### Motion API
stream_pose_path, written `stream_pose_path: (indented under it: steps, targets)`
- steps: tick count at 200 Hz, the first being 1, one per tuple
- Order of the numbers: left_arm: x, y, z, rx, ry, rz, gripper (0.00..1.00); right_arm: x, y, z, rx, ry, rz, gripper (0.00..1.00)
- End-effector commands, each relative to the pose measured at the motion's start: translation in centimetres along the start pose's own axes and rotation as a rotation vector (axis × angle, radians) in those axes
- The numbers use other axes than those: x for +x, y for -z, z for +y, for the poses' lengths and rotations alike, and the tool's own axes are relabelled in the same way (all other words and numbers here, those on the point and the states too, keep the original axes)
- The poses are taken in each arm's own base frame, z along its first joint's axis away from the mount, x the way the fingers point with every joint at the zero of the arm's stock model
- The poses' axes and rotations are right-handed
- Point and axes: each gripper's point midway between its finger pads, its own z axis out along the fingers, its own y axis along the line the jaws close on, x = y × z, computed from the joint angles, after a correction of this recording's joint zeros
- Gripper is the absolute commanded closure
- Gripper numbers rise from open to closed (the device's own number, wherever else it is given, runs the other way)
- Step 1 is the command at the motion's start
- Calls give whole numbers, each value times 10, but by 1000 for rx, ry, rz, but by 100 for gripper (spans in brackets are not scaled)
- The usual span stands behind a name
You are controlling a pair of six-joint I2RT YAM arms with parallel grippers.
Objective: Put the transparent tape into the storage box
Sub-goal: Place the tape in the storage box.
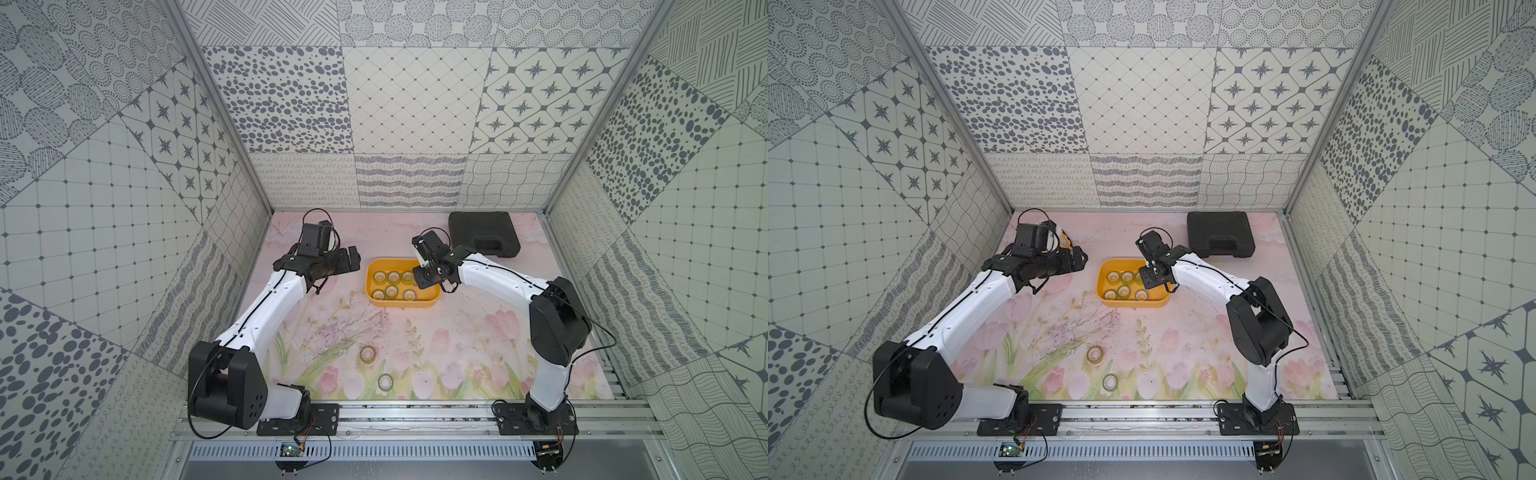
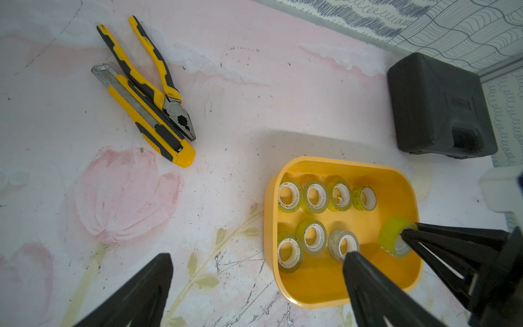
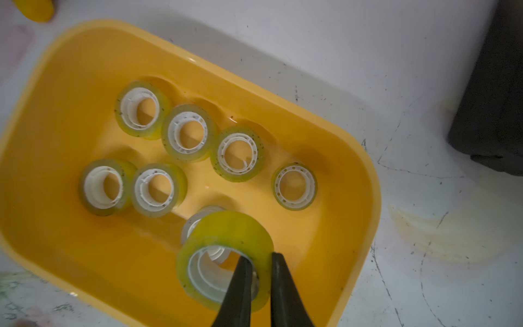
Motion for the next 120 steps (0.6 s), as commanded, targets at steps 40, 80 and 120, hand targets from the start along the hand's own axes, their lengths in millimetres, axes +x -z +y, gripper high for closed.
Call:
stream_pose_path:
  steps: [40,80,120]
  targets:
    - [-2,3,-4,20,-12,5,1,12,-27,-5,24,40,82,84]
    - [-1,2,-5,23,-13,8,1,7,-18,8,-52,17,70,57]
    - [-1,2,-2,10,-15,8,1,-11,9,12,-91,3,1,53]
